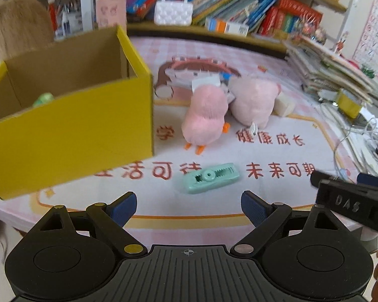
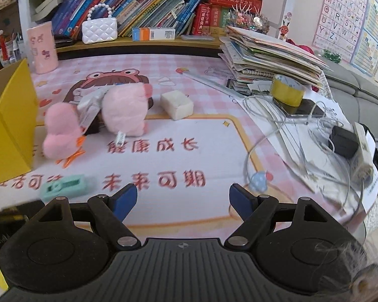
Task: Organize objects
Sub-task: 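Grasp the mint tape dispenser with left tool while right tool grasps eraser, then lift and carry the tape dispenser and eraser over the yellow box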
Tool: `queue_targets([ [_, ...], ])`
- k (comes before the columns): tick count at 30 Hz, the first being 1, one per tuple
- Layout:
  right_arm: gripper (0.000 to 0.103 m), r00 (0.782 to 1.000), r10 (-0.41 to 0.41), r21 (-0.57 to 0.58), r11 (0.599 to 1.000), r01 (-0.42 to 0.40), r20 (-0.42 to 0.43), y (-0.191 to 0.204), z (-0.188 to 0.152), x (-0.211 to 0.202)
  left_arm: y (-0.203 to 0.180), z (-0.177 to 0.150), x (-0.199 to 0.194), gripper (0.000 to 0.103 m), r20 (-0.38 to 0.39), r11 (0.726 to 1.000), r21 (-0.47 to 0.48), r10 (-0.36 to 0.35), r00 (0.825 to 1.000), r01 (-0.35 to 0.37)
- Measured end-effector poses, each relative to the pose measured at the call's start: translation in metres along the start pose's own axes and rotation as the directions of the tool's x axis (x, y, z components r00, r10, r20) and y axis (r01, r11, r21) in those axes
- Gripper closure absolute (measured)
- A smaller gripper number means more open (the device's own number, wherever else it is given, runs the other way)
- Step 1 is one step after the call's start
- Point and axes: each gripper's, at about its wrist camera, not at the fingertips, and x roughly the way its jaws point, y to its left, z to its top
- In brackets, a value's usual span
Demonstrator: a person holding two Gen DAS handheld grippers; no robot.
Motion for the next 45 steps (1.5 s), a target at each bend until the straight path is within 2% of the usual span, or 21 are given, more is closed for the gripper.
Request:
queue_targets([
  [6,0.023,0.999,0.025,-0.02,1.0,-0.024,0.022,-0.014,0.018,0.023,-0.02,0.008,0.032,0.014,-0.044,0.999,-0.033,0.035,0.998,-0.036],
  [12,0.023,0.998,0.051,-0.059,0.997,-0.049,0.032,-0.025,0.032,0.044,-0.033,0.014,0.054,0.024,-0.062,0.992,-0.098,0.072,0.995,-0.078],
  [14,0.023,0.998,0.06,-0.064,0.996,-0.057,0.035,-0.028,0.036,0.05,-0.038,0.016,0.058,0.028,-0.052,0.989,-0.104,0.102,0.993,-0.107],
  [15,0.023,0.997,0.064,-0.065,0.996,-0.061,0.036,-0.029,0.038,0.053,-0.04,0.017,0.059,0.034,-0.049,0.987,-0.105,0.114,0.992,-0.119],
  [16,0.023,0.997,0.069,-0.066,0.996,-0.067,0.035,-0.031,0.04,0.056,-0.041,0.018,0.059,0.034,-0.047,0.986,-0.107,0.12,0.992,-0.124],
  [19,0.022,0.996,0.085,-0.058,0.995,-0.083,0.032,-0.034,0.046,0.067,-0.039,0.022,0.059,0.034,-0.05,0.985,-0.126,0.113,0.992,-0.119],
  [21,0.02,0.995,0.097,-0.05,0.994,-0.095,0.031,-0.035,0.052,0.074,-0.037,0.028,0.053,0.034,-0.021,0.985,-0.129,0.111,0.994,-0.112],
  [25,0.021,0.992,0.116,-0.038,0.993,-0.115,0.042,-0.036,0.069,0.097,-0.046,0.04,0.042,0.034,0.047,0.994,-0.071,0.088,0.995,-0.084],
  [30,0.023,0.99,0.133,-0.062,0.99,-0.13,0.051,-0.031,0.093,0.132,-0.051,0.044,0.04,0.034,0.064,0.997,-0.044,0.064,0.996,-0.061],
  [37,0.034,0.981,0.191,-0.127,0.974,-0.187,0.017,-0.023,0.106,0.175,-0.051,0.044,0.042,0.034,0.049,0.997,-0.05,0.055,0.997,-0.052],
  [39,0.045,0.979,0.202,-0.136,0.971,-0.199,0.007,-0.023,0.107,0.18,-0.05,0.042,0.043,0.034,0.042,0.997,-0.049,0.053,0.998,-0.051],
  [40,0.054,0.977,0.215,-0.136,0.968,-0.213,-0.002,-0.023,0.107,0.182,-0.051,0.042,0.043,0.034,0.038,0.998,-0.047,0.052,0.998,-0.05],
  [41,0.058,0.971,0.241,-0.126,0.963,-0.24,-0.011,-0.024,0.108,0.184,-0.051,0.041,0.043,0.034,0.036,0.998,-0.045,0.052,0.998,-0.05],
  [45,0.064,0.97,0.243,-0.081,0.967,-0.243,-0.006,-0.031,0.107,0.174,-0.051,0.041,0.041,0.034,0.038,0.998,-0.037,0.048,0.998,-0.047],
])
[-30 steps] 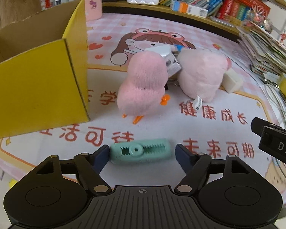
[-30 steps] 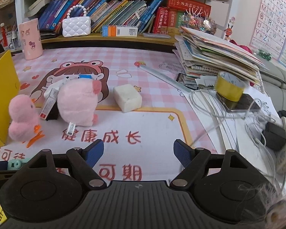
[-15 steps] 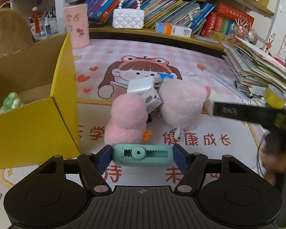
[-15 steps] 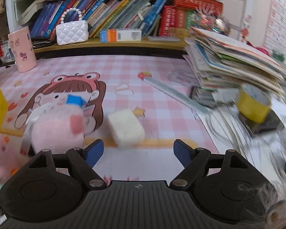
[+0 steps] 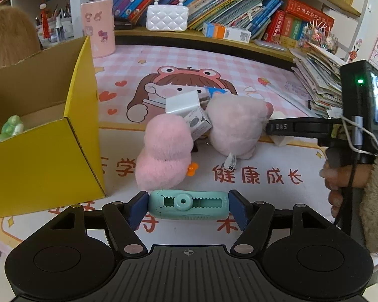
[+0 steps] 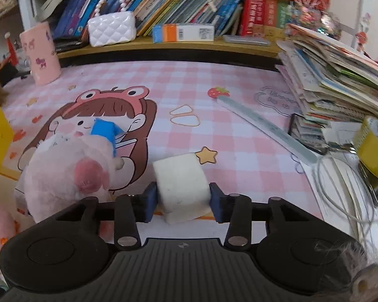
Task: Organize objects
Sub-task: 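Lift and carry the tape dispenser and eraser over the yellow box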
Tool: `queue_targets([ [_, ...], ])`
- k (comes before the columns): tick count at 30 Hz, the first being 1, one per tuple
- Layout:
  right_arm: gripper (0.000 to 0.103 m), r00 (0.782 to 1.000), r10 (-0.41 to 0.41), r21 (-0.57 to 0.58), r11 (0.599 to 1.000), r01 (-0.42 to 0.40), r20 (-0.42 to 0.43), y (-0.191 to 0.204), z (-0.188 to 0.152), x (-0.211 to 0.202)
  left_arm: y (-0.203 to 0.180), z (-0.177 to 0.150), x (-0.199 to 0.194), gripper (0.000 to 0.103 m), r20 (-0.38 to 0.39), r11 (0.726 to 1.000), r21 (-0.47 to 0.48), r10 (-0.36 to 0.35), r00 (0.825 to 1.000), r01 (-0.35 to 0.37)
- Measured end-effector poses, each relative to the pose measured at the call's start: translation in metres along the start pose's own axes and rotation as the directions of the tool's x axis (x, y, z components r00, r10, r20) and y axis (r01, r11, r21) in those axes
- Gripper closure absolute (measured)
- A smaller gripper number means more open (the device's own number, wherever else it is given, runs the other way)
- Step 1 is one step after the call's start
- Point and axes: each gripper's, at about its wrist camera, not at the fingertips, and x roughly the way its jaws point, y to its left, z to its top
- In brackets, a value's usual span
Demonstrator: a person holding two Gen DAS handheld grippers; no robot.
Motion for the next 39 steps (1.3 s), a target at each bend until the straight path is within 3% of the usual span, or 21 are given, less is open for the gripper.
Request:
queue_targets([
  [7,0.066,0.998,-0.055,0.089,0.995,0.053,0.018,-0.004,-0.014,-0.049,0.005,-0.003,-0.007,0.034,0.014,1.0,0.001,-0.022,1.0,0.022],
  [13,0.066,0.997,-0.072,0.191,0.979,0.075,-0.022,0.011,-0.043,-0.099,0.019,-0.007,-0.022,0.034,0.048,0.999,-0.012,-0.046,0.998,0.047],
  [24,0.067,1.0,-0.022,0.11,0.994,0.023,-0.014,0.085,-0.084,-0.157,0.068,-0.032,-0.068,0.034,0.107,0.997,-0.049,-0.047,0.993,0.052],
  [39,0.067,0.985,0.154,-0.042,0.987,-0.158,-0.074,0.208,-0.131,-0.194,0.166,-0.082,-0.141,0.034,0.157,0.982,-0.178,0.089,0.984,-0.061],
])
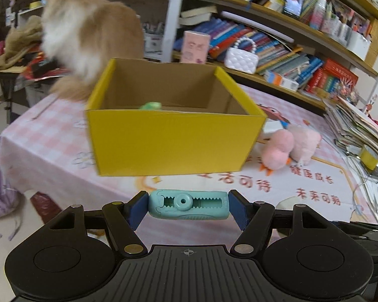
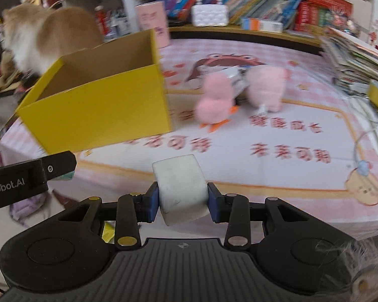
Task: Organize objects
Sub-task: 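Lift and carry the tape dispenser and eraser over the yellow box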
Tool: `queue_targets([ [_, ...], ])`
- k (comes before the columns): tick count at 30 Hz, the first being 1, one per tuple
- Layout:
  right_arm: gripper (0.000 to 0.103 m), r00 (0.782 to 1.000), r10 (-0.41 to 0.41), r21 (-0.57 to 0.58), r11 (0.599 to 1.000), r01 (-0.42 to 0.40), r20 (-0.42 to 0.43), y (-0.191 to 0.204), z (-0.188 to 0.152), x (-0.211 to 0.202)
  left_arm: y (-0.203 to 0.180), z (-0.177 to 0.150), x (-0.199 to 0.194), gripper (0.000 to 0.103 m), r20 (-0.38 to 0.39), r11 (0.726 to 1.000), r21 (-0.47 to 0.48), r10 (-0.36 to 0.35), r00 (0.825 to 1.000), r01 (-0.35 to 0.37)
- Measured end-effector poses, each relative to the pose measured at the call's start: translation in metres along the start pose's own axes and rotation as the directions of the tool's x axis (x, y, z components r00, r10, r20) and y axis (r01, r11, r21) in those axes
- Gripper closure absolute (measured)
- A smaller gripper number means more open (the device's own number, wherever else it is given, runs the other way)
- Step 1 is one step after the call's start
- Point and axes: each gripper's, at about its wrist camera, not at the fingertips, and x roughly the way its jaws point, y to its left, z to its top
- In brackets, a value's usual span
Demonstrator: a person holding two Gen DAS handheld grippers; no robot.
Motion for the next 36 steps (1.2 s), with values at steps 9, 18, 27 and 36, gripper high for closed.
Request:
queue_targets([
  [9,0.067,0.998,0.055,-0.037,0.998,-0.055,-0.02,0.047,-0.02,-0.005,0.04,-0.014,-0.025,0.034,0.011,0.999,-0.021,0.046,0.999,-0.046],
  [18,0.067,0.998,0.058,-0.042,0.997,-0.058,0.009,0.07,-0.025,-0.012,0.06,-0.016,-0.04,0.034,0.043,0.999,-0.011,0.039,0.998,-0.039],
  [27,0.067,0.998,0.028,-0.047,0.999,-0.026,0.049,0.077,-0.023,-0.023,0.067,-0.01,-0.049,0.034,0.087,1.0,-0.004,0.001,0.996,-0.001],
  [36,0.067,0.997,0.015,-0.053,0.999,-0.011,0.074,0.08,-0.022,-0.031,0.067,-0.005,-0.055,0.034,0.121,1.0,0.004,-0.018,0.992,0.017],
])
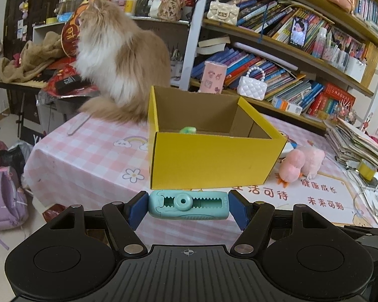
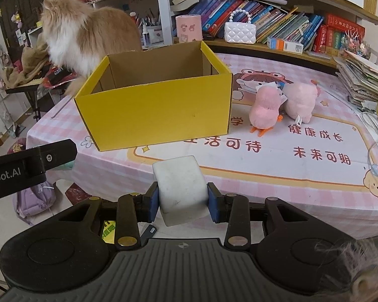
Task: Organize objects
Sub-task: 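Lift and carry the tape dispenser and eraser over the yellow box, then open both tools to drop dispenser and eraser into the box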
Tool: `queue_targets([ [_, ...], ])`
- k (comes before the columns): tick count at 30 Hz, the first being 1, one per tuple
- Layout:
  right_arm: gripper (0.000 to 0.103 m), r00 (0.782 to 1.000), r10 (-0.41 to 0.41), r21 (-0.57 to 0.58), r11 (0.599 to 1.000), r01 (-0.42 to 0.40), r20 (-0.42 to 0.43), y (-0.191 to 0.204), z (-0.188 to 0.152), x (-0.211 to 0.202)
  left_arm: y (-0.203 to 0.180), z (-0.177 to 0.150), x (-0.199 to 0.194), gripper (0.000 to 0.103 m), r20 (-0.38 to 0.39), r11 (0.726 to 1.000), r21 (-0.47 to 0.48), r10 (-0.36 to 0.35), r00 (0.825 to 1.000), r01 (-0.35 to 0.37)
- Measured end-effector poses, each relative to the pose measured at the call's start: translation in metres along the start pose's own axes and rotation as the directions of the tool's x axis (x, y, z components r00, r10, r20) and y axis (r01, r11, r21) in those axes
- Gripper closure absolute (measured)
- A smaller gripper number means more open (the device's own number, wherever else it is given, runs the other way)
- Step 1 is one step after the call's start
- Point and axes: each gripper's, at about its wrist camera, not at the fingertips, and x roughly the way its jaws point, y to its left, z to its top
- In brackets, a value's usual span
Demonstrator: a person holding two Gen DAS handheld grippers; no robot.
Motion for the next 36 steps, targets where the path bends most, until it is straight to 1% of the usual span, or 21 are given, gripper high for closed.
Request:
queue_targets([
  [7,0.067,0.999,-0.003,-0.021,1.0,0.004,0.042,-0.003,0.01,-0.003,-0.011,0.011,0.0,0.034,0.038,1.0,0.021,-0.011,0.999,0.01],
  [11,0.067,0.996,0.013,-0.046,0.999,-0.01,0.086,-0.002,0.026,0.0,-0.015,0.024,0.006,0.034,0.079,0.999,0.04,0.006,0.997,-0.009],
  [17,0.067,0.983,0.049,-0.072,0.997,-0.037,0.175,-0.001,0.066,0.011,-0.017,0.054,0.018,0.034,0.152,0.998,0.045,0.035,0.988,-0.042],
  [19,0.067,0.978,0.056,-0.09,0.995,-0.038,0.202,-0.002,0.083,0.017,-0.018,0.065,0.028,0.034,0.164,0.998,0.044,0.044,0.985,-0.052],
  [22,0.067,0.974,0.06,-0.099,0.994,-0.039,0.218,-0.007,0.106,0.033,-0.02,0.08,0.044,0.034,0.174,0.997,0.039,0.061,0.983,-0.069],
  [28,0.067,0.978,0.068,-0.135,0.99,-0.042,0.195,-0.017,0.144,0.079,-0.021,0.097,0.087,0.034,0.134,0.993,0.028,0.109,0.985,-0.114],
  [33,0.067,0.984,0.098,-0.204,0.977,-0.067,0.146,-0.015,0.167,0.121,-0.024,0.104,0.125,0.034,0.076,0.986,0.059,0.154,0.985,-0.159],
  [36,0.067,0.989,0.112,-0.27,0.96,-0.082,0.1,-0.008,0.18,0.147,-0.023,0.106,0.146,0.034,0.035,0.98,0.076,0.182,0.983,-0.184],
])
